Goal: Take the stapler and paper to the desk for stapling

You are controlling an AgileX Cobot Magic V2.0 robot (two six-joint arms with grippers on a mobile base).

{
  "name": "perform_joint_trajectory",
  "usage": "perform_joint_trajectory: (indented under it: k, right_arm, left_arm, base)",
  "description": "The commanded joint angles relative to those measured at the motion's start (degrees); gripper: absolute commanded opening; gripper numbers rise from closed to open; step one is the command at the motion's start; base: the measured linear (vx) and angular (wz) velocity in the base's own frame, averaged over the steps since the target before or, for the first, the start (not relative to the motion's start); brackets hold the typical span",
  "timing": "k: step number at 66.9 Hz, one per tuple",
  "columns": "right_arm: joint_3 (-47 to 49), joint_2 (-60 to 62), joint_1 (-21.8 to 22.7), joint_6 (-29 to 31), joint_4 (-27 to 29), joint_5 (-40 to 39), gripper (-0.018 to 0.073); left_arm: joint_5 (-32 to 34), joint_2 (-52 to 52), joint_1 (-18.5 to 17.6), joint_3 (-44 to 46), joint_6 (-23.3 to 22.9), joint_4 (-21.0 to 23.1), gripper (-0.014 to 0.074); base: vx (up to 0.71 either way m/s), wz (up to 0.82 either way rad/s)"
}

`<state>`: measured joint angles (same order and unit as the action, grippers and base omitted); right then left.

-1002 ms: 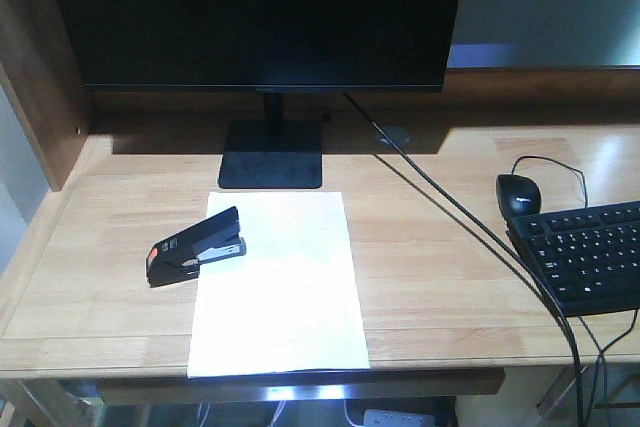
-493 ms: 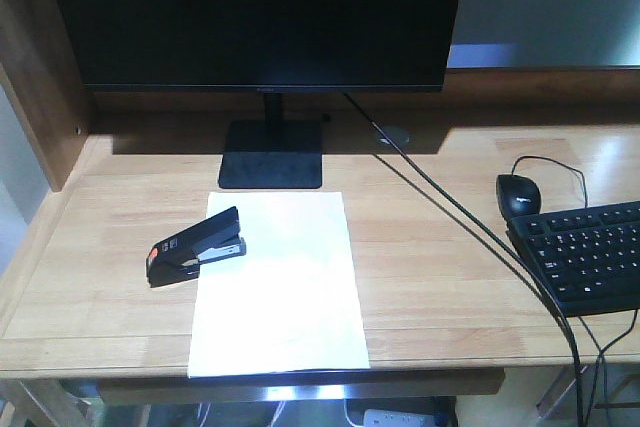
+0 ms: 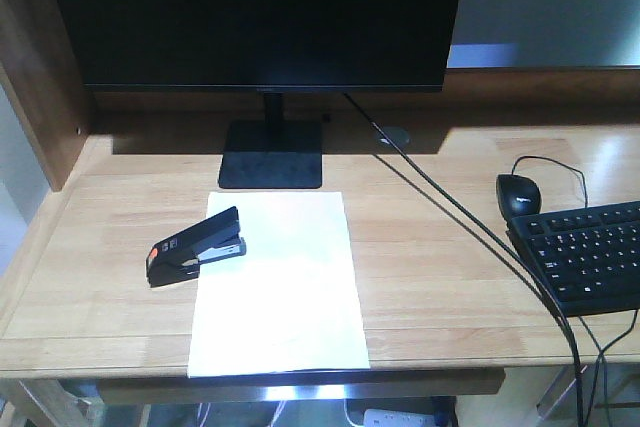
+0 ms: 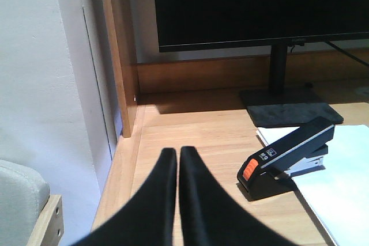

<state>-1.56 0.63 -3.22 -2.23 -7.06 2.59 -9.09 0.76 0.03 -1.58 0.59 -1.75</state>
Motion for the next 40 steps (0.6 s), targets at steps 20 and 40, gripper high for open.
perform_joint_trajectory:
  k: [20, 40]
  right_arm:
    - [-0.2, 0.8, 0.4, 0.9, 0.7, -6.7, -0.0009]
    - [-0.2, 0.8, 0.4, 0.9, 0.7, -6.7, -0.0009]
  left_arm:
    - [4.7, 0.8, 0.0, -1.5, -0.6, 0.1, -0.0007]
    - [4.7, 0.8, 0.0, -1.5, -0.6, 0.1, -0.0007]
  base:
    - [0.0, 0.0]
    - [0.0, 0.0]
